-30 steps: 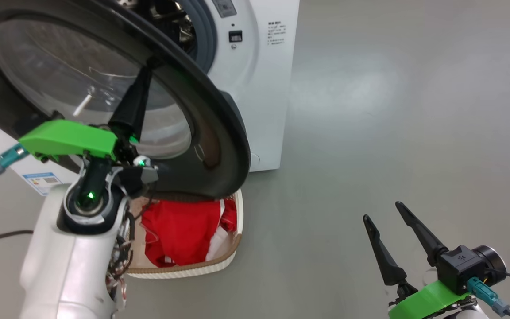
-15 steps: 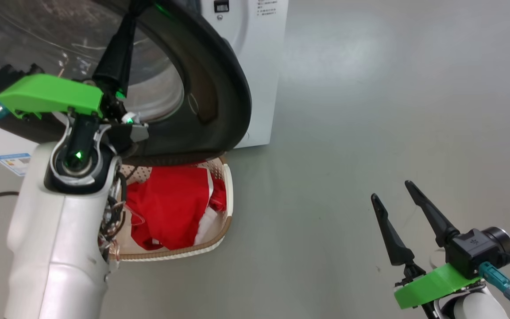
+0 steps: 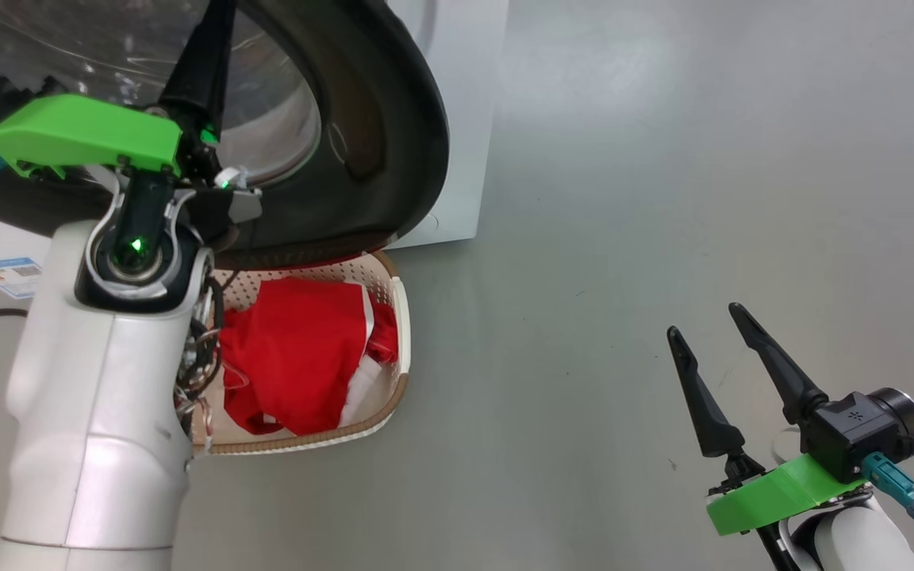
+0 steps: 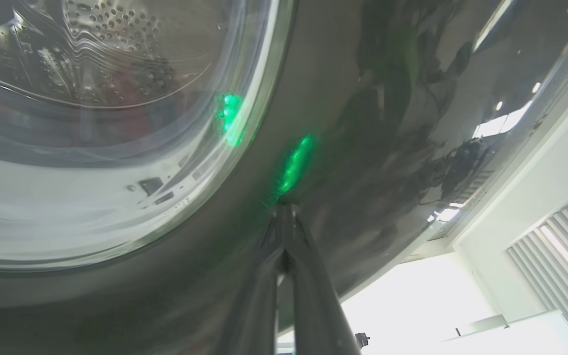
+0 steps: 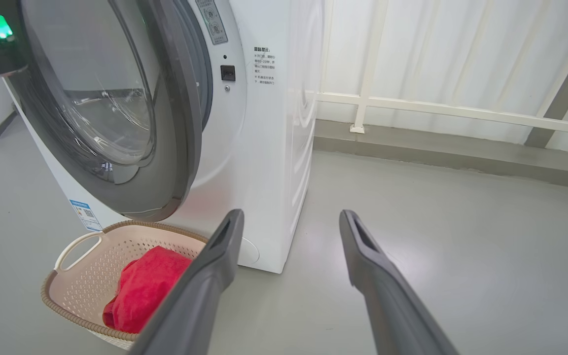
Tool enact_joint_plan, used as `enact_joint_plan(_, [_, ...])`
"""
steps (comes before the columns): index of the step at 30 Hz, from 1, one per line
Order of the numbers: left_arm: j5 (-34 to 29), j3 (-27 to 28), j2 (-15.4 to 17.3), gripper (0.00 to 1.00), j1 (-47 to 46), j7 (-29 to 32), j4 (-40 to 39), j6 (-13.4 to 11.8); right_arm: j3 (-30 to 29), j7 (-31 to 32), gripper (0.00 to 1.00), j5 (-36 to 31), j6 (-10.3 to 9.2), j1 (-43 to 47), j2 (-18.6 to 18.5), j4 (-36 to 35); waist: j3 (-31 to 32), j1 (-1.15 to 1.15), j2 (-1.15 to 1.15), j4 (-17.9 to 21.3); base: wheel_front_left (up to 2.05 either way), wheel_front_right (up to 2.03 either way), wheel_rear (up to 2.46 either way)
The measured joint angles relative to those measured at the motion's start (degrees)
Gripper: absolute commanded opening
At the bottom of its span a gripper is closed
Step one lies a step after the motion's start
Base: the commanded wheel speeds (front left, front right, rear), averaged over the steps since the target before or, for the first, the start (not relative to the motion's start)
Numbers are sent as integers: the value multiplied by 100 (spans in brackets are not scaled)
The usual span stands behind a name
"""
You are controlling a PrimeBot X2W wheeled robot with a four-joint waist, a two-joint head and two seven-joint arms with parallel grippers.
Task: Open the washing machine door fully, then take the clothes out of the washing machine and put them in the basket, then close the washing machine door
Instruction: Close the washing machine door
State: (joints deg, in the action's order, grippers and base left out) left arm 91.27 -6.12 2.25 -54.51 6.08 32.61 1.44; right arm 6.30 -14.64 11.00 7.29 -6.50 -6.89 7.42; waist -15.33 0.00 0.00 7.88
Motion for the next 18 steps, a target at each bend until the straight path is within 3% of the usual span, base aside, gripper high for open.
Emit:
enact_joint_plan(2, [1, -34, -1, 0, 16, 47, 7, 18, -14, 0, 100, 0, 0, 0, 2, 20, 33, 0, 0, -17, 0, 0, 0])
enact_joint_plan(3, [2, -54, -5, 8, 30, 47, 11, 18, -16, 0, 100, 0, 0, 1, 3, 25, 53, 0, 0, -30, 0, 0, 0])
enact_joint_plan(4, [2, -74, -8, 43, 48, 48, 11, 18, -19, 0, 100, 0, 0, 1, 7, 26, 75, 0, 0, -45, 0, 0, 0])
enact_joint_plan(5, [2, -74, -8, 95, 48, 48, 11, 18, -19, 0, 100, 0, 0, 1, 7, 26, 75, 0, 0, -45, 0, 0, 0])
enact_joint_plan(6, [2, -94, -9, 100, 77, 66, 10, 18, -20, 0, 100, 0, 0, 2, 13, 27, 99, 0, 0, -61, 0, 0, 0])
enact_joint_plan(12, [-18, -141, 16, 100, 575, 111, -152, 19, -55, 0, 100, 11, 0, 12, 67, 93, 287, 0, 0, -189, 0, 0, 0])
enact_joint_plan(18, [-641, -449, 291, 100, 1365, -190, -567, 126, -135, 0, 100, 45, 0, 54, 148, 146, 589, 0, 0, -378, 0, 0, 0])
